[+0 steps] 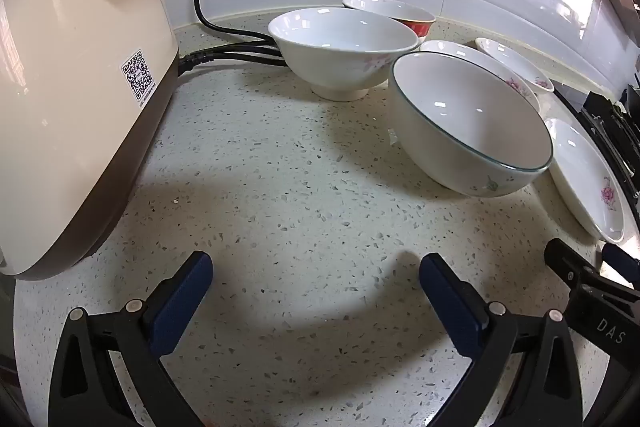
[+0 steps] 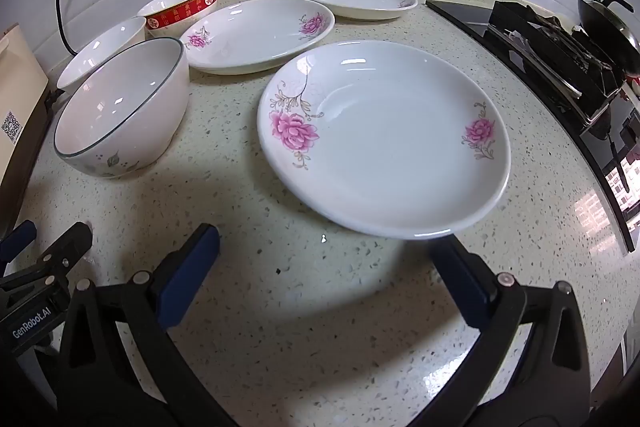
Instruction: Organize plates and bowls
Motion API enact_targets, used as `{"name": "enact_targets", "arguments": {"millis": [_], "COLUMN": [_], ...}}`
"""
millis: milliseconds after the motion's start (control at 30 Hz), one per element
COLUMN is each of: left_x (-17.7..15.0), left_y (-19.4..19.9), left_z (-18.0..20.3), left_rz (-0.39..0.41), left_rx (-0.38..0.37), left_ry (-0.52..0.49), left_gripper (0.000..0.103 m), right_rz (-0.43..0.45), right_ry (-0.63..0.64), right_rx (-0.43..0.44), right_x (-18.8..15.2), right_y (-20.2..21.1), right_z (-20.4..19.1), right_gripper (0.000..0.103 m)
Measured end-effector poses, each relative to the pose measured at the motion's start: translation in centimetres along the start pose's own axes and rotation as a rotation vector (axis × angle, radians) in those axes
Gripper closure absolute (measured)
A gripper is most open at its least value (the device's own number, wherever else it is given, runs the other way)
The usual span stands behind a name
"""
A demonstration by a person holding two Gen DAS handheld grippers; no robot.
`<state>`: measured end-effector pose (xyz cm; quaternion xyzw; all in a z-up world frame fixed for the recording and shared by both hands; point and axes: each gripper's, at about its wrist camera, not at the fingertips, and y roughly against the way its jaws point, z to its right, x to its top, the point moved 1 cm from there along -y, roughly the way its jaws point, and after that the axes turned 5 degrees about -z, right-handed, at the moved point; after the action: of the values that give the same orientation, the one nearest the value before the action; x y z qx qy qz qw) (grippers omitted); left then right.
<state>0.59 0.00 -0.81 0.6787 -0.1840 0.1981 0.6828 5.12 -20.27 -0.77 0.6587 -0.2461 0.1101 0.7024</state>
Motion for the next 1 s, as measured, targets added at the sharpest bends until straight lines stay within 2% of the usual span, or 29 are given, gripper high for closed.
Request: {"name": "enact_targets", "arguments": {"millis": [433,767,1000], "left_x": [0.0,0.1,0.5], "left_y": [0.0,0.0,-0.4], "left_z": [0.0,2.2,2.9], "left_rz": [0.0,-0.002,0.0], "left_rx": [-0.003,-0.122,-0.141], "left_ry": [-0.003,-0.207,-0.232], "left_gripper": [0.0,0.0,0.0], "right_rz": [-0.001,-0.001,-0.001], "right_ry": [0.0,0.0,0.0], "right_rx": [0.0,0.0,0.0], "right_x": [0.0,0.0,0.0], "right_y": [0.0,0.0,0.0], "right_z": [0.0,0.0,0.0], "right_gripper": [0.0,0.0,0.0]}}
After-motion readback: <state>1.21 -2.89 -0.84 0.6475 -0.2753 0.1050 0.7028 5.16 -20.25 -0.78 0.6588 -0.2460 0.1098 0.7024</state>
